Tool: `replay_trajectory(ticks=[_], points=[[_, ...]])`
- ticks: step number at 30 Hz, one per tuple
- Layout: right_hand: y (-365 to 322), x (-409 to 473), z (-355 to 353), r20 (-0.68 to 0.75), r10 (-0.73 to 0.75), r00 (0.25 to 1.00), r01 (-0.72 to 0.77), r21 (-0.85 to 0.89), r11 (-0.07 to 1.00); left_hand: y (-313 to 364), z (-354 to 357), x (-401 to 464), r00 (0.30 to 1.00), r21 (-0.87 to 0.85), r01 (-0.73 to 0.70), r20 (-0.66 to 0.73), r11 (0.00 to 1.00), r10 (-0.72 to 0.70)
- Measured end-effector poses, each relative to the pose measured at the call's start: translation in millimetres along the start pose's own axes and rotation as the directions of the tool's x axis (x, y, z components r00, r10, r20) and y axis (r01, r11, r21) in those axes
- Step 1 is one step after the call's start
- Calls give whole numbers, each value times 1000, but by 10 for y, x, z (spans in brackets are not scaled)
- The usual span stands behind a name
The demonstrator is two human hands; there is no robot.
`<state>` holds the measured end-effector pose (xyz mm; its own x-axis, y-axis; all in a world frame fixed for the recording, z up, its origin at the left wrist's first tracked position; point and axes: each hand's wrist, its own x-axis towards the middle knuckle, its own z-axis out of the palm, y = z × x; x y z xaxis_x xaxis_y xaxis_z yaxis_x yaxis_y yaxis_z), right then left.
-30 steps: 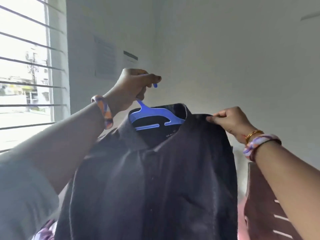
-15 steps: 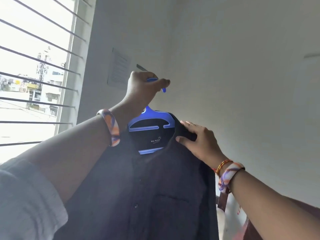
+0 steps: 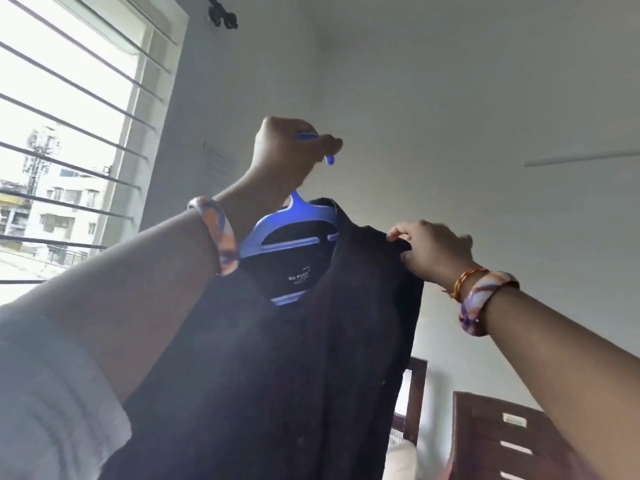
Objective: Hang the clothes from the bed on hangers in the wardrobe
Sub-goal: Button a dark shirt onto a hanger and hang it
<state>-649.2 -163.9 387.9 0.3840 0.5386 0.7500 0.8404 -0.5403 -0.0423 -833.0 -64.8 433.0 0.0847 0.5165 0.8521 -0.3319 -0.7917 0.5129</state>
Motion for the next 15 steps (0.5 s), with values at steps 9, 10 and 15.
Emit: replay_trajectory(ticks=[9, 10, 15], points=[[390, -1013, -414, -37, 48, 998, -15, 617, 787, 655, -204, -439, 959, -181, 149, 268, 972, -97], [420, -1112, -501, -5, 89, 996, -59, 718, 693, 739, -220, -494, 949, -180, 147, 303, 973, -88], [762, -1555, -1012, 174, 271, 947, -285, 844, 454, 1167, -186, -720, 902, -207, 135, 431, 969, -33]])
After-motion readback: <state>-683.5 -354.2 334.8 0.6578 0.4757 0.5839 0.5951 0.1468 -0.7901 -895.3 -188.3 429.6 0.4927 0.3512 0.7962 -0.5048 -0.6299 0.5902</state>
